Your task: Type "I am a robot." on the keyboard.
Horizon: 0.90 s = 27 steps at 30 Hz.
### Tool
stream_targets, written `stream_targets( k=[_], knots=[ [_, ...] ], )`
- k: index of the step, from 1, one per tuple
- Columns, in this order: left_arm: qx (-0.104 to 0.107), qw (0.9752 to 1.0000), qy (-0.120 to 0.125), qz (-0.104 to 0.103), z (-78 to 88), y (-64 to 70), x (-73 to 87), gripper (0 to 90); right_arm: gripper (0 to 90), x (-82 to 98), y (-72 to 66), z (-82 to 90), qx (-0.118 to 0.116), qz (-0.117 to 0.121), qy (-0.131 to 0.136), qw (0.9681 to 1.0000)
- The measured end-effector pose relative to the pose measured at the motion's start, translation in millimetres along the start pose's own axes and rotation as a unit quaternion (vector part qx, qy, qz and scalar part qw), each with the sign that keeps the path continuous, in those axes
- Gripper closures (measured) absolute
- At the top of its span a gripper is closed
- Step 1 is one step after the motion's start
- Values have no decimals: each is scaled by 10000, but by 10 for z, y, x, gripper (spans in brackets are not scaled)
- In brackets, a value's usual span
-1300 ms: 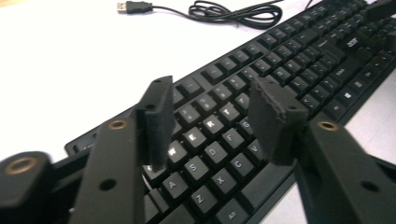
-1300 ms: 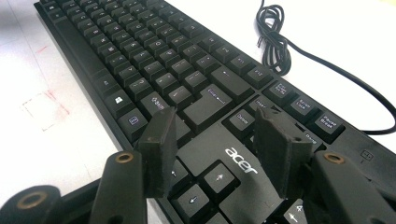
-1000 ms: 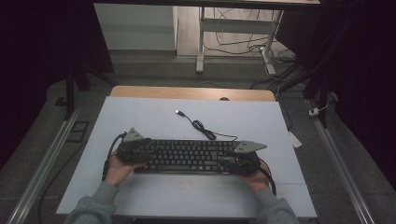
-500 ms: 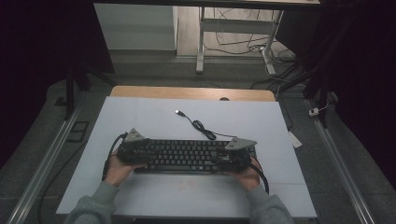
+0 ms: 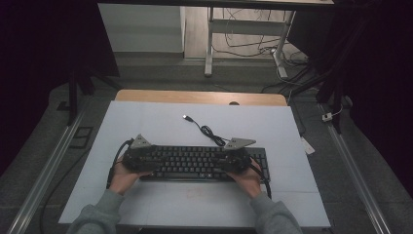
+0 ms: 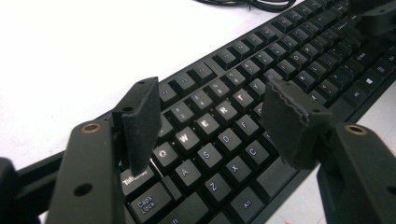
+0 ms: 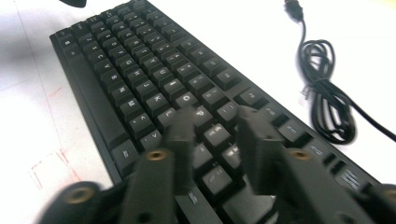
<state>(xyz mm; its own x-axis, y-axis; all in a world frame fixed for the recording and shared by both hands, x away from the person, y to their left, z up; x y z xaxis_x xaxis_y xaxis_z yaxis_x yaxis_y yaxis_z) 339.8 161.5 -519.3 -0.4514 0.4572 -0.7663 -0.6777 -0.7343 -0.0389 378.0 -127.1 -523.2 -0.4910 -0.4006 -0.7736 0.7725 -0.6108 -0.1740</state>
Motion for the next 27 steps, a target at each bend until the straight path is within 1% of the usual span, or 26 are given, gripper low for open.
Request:
stream_targets(
  k=[4,6,11,16,23,24,27],
  knots=[
    [0,10000,-10,-2,-3,-1,5,377,860,-29,-45,-91,-97,26,-196,9998],
    [-2,10000,-15,-6,-6,2,6,376,896,-44,-78,-138,-158,70,-254,9995],
    [-3,10000,-38,-21,-13,5,11,373,899,-83,-139,-271,-192,194,-381,9989],
    [-11,10000,-58,-23,-21,-2,24,371,898,-113,-139,-371,-145,201,-481,9985],
    [-14,9999,-89,-50,-33,5,29,367,898,-132,-109,-440,-63,179,-469,9987],
    [-11,9999,-91,-55,-35,7,29,366,898,-133,-111,-448,-95,154,-457,9988],
    [-2,9999,-107,-60,-44,13,31,365,898,-138,-116,-471,-101,195,-460,9987]
  ],
)
Point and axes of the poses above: each handheld gripper's, and its own axes: z roughly backward along the jaws, x roughly out of its underside, y roughly to its right, the point moved 4 cm from there along -z, roughly forward along the jaws, and after that the axes turned 10 degrees about -z, right-handed, at the moved point
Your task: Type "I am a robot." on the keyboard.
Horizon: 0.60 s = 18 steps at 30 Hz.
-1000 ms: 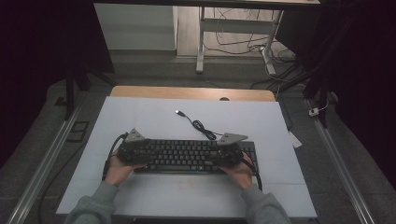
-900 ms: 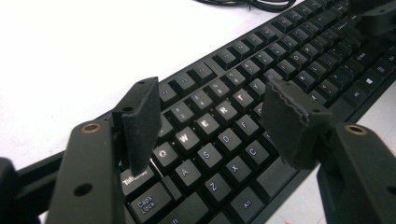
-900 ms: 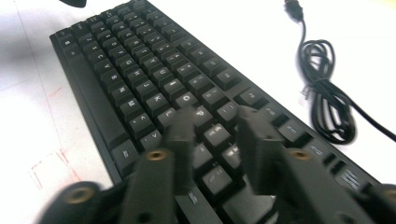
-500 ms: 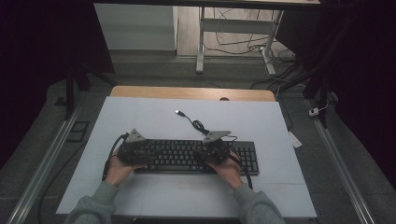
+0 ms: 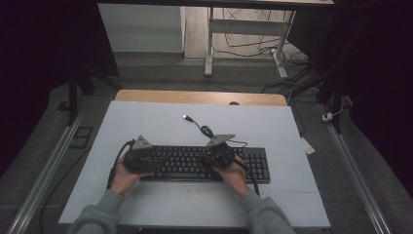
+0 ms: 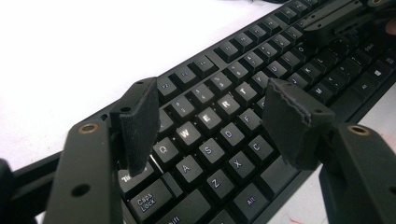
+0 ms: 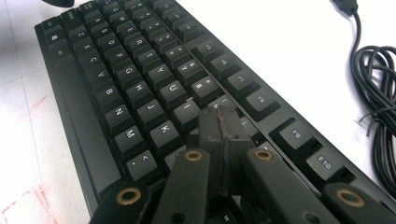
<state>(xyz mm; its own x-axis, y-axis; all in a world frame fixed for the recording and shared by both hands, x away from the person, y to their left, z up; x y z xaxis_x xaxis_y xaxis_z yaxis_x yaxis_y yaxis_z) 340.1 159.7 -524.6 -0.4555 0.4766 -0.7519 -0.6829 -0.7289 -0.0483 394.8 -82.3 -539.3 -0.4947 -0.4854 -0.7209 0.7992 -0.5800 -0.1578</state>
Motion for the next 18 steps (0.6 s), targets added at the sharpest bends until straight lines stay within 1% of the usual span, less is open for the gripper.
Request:
stream_targets(
  k=[5,15,17,18],
  knots=[
    [-12,10000,0,-6,0,1,2,364,898,-19,-20,-48,-8,67,4,10000],
    [-23,10000,1,-8,7,-8,8,363,899,-30,-30,-74,-28,81,19,10000],
    [-22,10000,0,-7,6,-7,10,362,900,-18,-29,-87,99,143,-67,9998],
    [-22,10000,-1,-8,6,-7,10,362,900,-13,-35,-90,99,134,-35,9999]
  ],
)
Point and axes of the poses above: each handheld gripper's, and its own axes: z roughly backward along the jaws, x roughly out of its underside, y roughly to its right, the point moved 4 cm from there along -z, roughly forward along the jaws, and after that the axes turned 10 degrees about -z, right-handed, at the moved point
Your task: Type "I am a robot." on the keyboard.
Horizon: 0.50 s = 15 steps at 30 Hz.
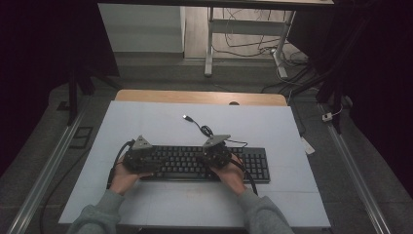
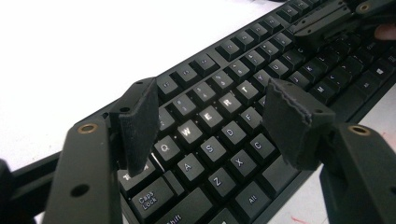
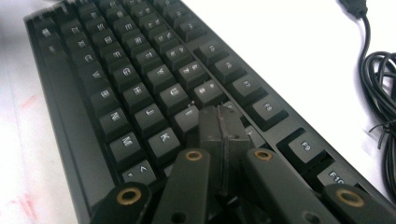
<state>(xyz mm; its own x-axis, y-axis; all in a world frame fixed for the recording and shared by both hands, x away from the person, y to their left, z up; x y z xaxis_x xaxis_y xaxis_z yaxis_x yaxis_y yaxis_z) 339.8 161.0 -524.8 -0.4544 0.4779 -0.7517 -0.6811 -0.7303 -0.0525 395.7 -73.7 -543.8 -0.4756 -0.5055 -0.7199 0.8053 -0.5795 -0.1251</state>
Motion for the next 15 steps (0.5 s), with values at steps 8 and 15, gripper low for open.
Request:
stream_targets(
  k=[8,15],
  knots=[
    [-24,10000,28,16,19,-14,5,362,900,-29,19,107,-130,-170,254,9994],
    [-43,10000,39,52,32,-26,15,363,900,33,57,281,-105,-240,374,9990]
  ],
)
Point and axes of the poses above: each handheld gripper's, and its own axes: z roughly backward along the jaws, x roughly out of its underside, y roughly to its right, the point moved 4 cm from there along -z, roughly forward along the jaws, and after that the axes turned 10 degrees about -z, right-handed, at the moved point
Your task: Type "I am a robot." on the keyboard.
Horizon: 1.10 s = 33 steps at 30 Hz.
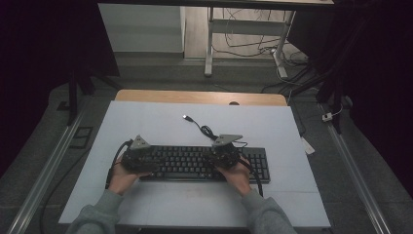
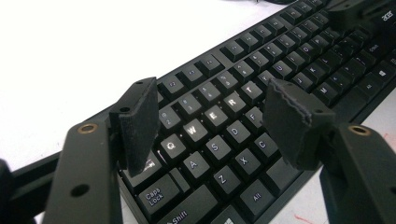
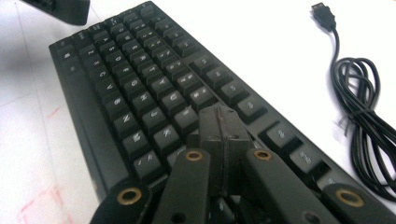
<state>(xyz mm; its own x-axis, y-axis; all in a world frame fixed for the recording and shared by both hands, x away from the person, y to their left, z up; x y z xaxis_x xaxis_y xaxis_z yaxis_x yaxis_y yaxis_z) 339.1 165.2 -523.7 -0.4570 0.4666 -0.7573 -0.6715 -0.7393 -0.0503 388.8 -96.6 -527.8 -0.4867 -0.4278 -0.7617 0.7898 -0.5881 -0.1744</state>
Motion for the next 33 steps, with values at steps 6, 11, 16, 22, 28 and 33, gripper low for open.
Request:
stream_targets(
  k=[6,11,16,22,28,33],
  knots=[
    [-2,10000,-3,-20,-3,2,-1,363,897,141,36,226,48,32,37,10000],
    [-6,10000,-3,-32,-6,12,-6,361,716,266,113,441,187,-38,102,9998],
    [0,10000,35,-44,-5,20,-16,361,594,375,166,603,245,-185,215,9993],
    [13,10000,80,-42,-2,23,-24,363,558,472,143,715,293,-5,222,9993],
    [53,9999,136,-59,-22,42,-45,385,550,480,127,700,260,72,210,9994],
    [246,9994,225,-109,-86,102,-95,485,544,475,132,676,266,100,230,9993]
  ],
)
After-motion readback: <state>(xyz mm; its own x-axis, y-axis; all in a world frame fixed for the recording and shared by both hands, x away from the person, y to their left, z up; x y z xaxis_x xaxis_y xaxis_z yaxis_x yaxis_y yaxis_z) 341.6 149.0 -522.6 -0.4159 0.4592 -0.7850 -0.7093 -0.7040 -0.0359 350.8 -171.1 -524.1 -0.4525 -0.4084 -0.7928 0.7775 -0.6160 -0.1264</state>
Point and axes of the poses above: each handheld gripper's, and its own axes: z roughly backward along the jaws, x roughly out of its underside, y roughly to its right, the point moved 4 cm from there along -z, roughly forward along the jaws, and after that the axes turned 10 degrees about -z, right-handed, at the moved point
